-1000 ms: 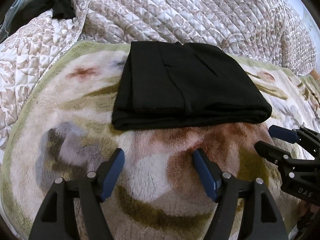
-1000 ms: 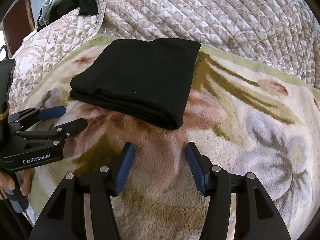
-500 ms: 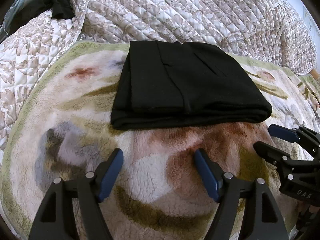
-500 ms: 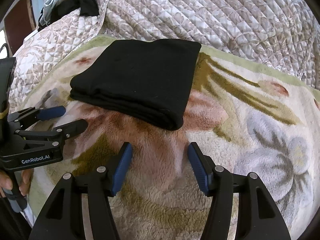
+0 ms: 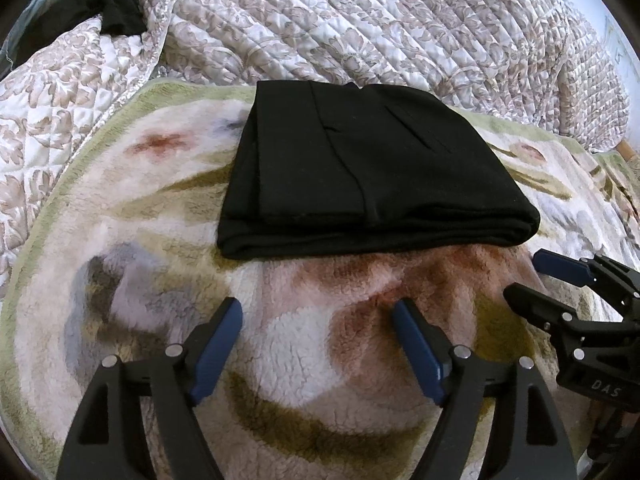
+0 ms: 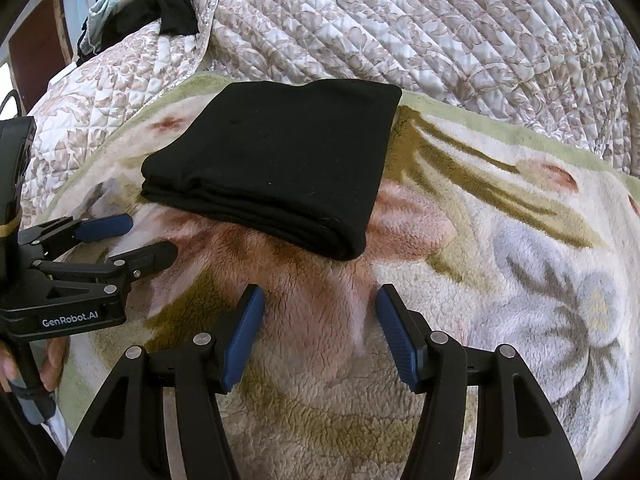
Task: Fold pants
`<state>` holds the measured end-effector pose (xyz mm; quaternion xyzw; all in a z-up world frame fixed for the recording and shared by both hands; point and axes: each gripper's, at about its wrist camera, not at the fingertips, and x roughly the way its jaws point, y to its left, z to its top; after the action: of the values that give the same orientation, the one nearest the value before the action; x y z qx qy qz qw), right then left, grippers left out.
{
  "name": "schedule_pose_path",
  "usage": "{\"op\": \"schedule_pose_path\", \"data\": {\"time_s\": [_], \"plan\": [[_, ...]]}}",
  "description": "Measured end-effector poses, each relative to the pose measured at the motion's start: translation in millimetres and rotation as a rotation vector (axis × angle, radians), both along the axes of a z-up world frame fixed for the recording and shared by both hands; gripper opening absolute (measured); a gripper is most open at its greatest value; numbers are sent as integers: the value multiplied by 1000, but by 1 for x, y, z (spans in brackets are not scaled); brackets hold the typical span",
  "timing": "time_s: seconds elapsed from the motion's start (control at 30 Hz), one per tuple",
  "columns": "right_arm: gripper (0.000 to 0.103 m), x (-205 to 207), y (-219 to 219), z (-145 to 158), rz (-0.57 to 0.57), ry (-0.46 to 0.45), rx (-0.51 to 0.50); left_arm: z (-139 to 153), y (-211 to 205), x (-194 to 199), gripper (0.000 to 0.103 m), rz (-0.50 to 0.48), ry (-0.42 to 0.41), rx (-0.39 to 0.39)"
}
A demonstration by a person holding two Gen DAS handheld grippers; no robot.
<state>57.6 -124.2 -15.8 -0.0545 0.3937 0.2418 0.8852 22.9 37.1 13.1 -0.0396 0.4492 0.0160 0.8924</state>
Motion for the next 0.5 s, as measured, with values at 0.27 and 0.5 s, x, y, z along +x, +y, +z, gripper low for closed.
{"op": "schedule_pose_path", "data": {"time_s": [0.27,0.5], "plan": [[60,0,-1,1,0,5,10,0,-1,2,86,-16,5,-8],[60,0,-1,1,0,5,12,0,0,2,86,-16,5,-7]]}}
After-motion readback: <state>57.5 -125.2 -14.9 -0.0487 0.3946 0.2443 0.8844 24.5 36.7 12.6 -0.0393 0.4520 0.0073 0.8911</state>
